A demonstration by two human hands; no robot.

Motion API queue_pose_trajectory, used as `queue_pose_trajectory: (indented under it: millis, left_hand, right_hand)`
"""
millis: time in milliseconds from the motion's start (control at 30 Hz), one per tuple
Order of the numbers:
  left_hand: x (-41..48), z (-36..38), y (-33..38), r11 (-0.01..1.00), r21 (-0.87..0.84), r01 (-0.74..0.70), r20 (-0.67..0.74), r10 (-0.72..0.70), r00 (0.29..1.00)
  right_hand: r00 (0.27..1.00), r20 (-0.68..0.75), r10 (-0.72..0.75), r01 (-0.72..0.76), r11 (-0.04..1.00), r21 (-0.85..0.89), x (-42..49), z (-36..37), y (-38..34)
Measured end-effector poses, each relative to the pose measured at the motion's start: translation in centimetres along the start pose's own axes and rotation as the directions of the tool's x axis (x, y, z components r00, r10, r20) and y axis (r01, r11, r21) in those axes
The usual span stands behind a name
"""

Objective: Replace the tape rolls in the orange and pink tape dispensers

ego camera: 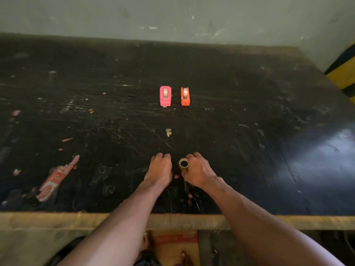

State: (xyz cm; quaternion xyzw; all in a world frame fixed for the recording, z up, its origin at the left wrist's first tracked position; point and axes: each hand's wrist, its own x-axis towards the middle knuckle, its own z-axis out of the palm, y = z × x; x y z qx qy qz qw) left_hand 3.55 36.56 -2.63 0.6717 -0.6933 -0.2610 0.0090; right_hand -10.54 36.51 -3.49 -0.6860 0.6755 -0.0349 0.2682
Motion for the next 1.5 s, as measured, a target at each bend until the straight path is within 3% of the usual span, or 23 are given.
queue_pose_trajectory:
  millis: [367,633,1033,1233,1500]
  left_hand:
    - [10.6,-12.2,-6.9,0.995,-0.044,0.092,-0.167,-0.098,0.981]
    - [21.8,-18.4,-11.0,0.999,-0.050,-0.009,-0.112,0.003,0.994]
    - [34.2,-16.8,-12.8,0.997,-0.021,-0.072,0.024,0.072,0.997]
    - [35.5,-15.4,-12.5,0.994,0.020,-0.107,0.022,0.106,0.994]
    - [32.1,-16.5,-12.2,1.000,0.010,-0.015,0.001,0.015,1.000]
  right_hand:
    - [0.996,-0.085,-0.006,0.008,1.000,0.030,14.5,-5.0,-9.7]
    - [0.991,-0.110,0.080,-0.074,0.996,0.056,25.5,-5.7,-15.0]
    - [0.976,-0.084,0.199,-0.199,0.980,0.013,35.8,-3.8,-15.7]
    - [0.976,-0.070,0.208,-0.210,0.977,-0.030,36.3,-3.5,-15.5]
    - [0.974,-0.007,0.228,-0.228,0.973,0.036,33.5,-4.0,-15.8]
